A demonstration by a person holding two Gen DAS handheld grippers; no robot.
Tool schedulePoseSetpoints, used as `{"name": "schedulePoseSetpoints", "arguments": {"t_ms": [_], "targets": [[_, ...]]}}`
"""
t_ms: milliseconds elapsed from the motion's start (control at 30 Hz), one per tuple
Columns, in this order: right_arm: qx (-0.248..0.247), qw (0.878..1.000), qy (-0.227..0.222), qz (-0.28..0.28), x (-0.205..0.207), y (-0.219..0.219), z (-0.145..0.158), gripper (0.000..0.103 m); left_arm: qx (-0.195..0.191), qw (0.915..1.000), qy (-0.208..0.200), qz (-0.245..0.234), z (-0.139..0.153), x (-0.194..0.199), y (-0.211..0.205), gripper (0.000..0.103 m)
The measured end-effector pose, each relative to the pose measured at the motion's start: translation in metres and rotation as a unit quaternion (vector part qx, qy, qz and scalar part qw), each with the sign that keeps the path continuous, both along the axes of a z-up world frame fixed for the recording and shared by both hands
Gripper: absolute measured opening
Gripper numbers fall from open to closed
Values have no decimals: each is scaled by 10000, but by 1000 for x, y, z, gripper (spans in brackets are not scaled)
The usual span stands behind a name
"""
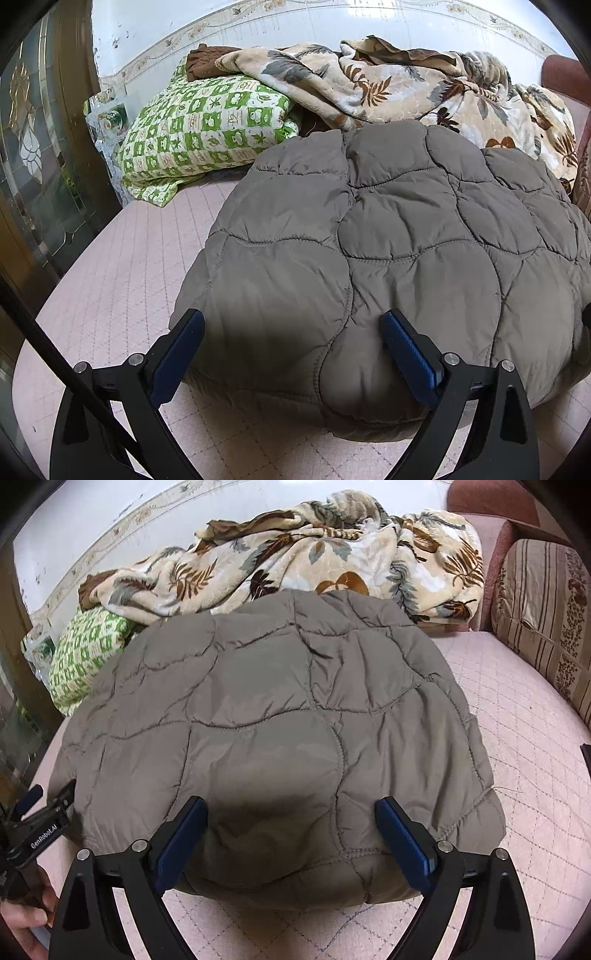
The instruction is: Fold large clothes
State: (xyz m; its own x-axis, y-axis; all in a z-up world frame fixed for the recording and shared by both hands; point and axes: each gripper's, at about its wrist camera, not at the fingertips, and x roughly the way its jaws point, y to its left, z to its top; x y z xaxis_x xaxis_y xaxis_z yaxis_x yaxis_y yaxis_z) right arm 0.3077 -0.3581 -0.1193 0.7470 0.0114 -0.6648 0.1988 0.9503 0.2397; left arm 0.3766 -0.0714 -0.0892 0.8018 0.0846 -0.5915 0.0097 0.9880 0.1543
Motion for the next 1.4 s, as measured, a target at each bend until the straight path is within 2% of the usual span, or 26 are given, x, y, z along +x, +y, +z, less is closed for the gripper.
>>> {"name": "schedulePoseSetpoints", "arguments": {"t_ms": [200,300,367,400,467,600,700,800,833,900,967,1067,1133,1400], "targets": [[177,9995,-94,-237,-8,-16,7,95,1,10000,-40,-25,5,-4,-1,97],[396,9987,8,-334,-9,-26,3,95,-56,10000,15,-21,6,-4,0,97],[622,9972,277,-298,-3,-32,-7,96,-224,9994,252,-49,4,1,4,97],[714,9963,414,-249,0,-34,-13,96,-343,9981,501,-101,0,6,7,97],[756,9962,364,-223,-3,-36,-11,96,-560,9960,687,-133,-1,9,16,97],[885,9955,142,-295,-16,-45,3,96,-1204,9899,736,125,17,12,54,97],[1045,9925,119,-630,-28,-63,3,96,-1815,9781,946,388,17,15,94,97],[1558,9826,105,-1010,-43,-89,-3,96,-2555,9567,1224,662,6,15,136,97],[1754,9775,115,-1164,-48,-98,-6,96,-2825,9473,1305,766,1,14,150,97],[2230,9636,118,-1470,-60,-115,-16,96,-3231,9311,1430,906,-7,14,167,97],[2660,9499,129,-1635,-66,-126,-26,96,-3701,9104,1570,976,-18,12,180,97],[3406,9243,159,-1715,-71,-134,-47,96,-4137,8890,1710,963,-29,11,184,97],[3815,9090,166,-1668,-69,-134,-59,96,-4284,8816,1775,884,-34,12,180,97],[4158,8956,150,-1575,-50,-120,-75,96,-4405,8742,1914,711,-56,28,145,97]]}}
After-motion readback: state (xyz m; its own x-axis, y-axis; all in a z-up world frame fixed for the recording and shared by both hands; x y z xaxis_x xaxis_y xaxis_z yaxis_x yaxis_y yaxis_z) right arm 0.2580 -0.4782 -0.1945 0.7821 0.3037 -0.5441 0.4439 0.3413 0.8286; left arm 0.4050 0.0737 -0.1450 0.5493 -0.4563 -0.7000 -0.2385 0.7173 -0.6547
